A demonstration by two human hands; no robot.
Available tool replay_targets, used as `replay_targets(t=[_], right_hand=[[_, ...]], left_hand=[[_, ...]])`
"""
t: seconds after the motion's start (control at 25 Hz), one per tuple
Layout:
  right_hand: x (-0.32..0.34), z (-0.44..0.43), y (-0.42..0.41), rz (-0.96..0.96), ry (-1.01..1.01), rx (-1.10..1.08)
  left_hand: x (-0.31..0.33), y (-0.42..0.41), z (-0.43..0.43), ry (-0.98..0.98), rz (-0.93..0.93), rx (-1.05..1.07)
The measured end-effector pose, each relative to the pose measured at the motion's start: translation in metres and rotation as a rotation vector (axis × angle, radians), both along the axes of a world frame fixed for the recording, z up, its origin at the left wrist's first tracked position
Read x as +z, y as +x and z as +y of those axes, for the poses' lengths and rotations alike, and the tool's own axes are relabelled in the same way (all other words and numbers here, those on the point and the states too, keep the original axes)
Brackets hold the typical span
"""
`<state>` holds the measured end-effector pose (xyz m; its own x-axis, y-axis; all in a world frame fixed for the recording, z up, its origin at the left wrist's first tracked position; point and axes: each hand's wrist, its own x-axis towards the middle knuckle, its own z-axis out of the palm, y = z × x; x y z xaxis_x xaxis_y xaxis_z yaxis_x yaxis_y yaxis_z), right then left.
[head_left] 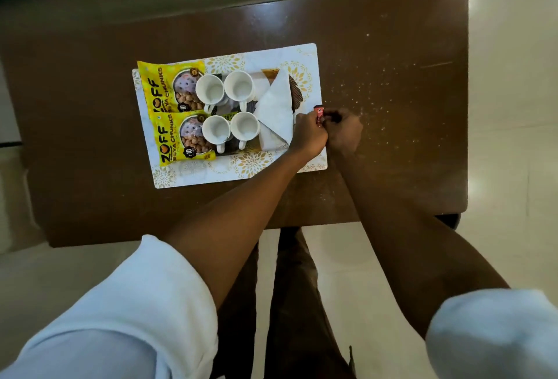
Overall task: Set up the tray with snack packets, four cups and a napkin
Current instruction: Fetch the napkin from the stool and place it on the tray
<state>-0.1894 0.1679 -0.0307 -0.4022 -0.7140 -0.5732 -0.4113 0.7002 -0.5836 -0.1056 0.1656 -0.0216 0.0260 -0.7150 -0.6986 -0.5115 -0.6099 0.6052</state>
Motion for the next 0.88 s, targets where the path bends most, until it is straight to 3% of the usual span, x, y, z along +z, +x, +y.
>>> replay_targets(t=[0.28,0.88], right_hand=[[0.005,-0.016,0.006,0.013,-0.033,0.101],[0.003,-0.013,0.013,0.049,-0.036,0.050]], left_hand=[[0.006,0.004,-0.011,-0.025,-0.023,-0.039],[0.016,0.012,-0.010,-0.051,-0.050,-0.130]])
